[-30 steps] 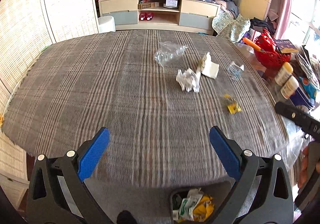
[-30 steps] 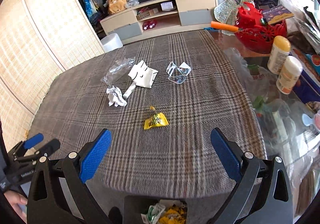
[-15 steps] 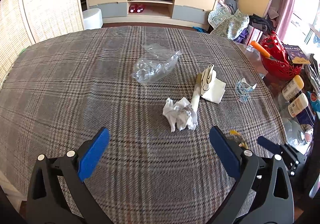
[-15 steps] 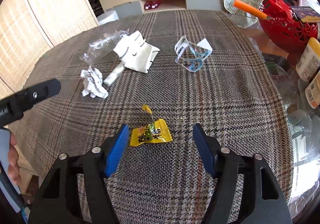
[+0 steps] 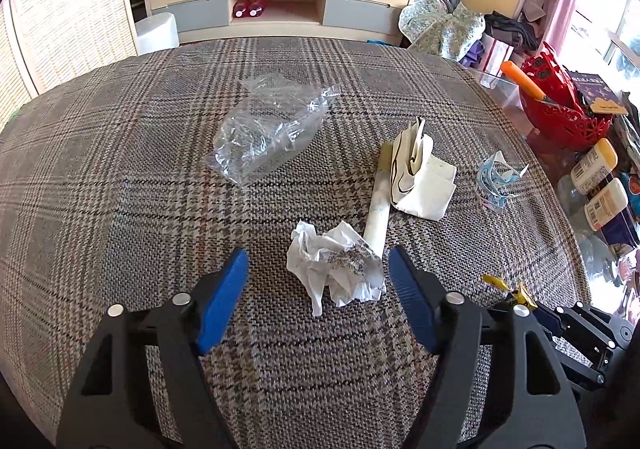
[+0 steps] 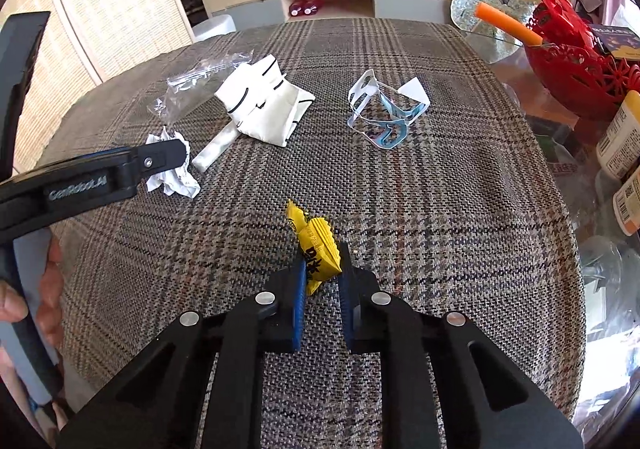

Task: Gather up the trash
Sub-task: 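Grasp the crumpled tissue with the left gripper while the right gripper grasps the yellow candy wrapper, then lower the tissue and yellow wrapper into the grey bin and open both grippers, then grasp the clear plastic bag with the left gripper while the right gripper grasps the blue-white wrapper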

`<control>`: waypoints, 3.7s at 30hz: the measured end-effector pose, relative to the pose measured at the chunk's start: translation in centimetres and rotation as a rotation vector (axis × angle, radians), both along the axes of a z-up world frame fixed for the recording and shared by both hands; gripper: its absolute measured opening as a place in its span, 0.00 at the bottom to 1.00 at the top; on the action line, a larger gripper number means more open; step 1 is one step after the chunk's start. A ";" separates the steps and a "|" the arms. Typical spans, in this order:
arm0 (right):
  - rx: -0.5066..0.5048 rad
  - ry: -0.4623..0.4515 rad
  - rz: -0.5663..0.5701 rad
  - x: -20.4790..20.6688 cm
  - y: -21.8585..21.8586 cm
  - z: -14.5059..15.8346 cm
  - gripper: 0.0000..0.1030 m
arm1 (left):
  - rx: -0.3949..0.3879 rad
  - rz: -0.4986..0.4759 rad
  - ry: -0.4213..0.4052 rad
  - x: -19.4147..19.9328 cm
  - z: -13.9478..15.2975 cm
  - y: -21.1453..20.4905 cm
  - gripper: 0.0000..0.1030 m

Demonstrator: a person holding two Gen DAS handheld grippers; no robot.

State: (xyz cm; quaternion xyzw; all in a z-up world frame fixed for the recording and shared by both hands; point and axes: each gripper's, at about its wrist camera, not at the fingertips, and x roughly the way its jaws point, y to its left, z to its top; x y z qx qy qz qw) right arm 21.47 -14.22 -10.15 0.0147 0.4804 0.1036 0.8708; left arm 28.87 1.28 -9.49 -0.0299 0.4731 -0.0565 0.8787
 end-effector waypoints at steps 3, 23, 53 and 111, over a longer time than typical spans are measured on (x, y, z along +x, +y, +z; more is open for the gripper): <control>0.023 0.009 0.009 0.0 -0.4 0.1 0.15 | -0.016 -0.014 0.005 0.5 -0.2 0.0 0.57; 0.088 -0.001 0.022 -6.3 -2.3 2.8 0.11 | -0.002 -0.072 -0.007 -5.5 2.8 -0.7 0.07; 0.111 0.113 0.038 -26.3 -2.9 -6.4 0.11 | -0.160 -0.114 0.065 -31.6 -5.4 -4.4 0.07; 0.110 -0.010 -0.050 -18.3 -7.1 5.7 0.97 | -0.096 0.031 -0.040 -23.4 5.1 3.4 0.92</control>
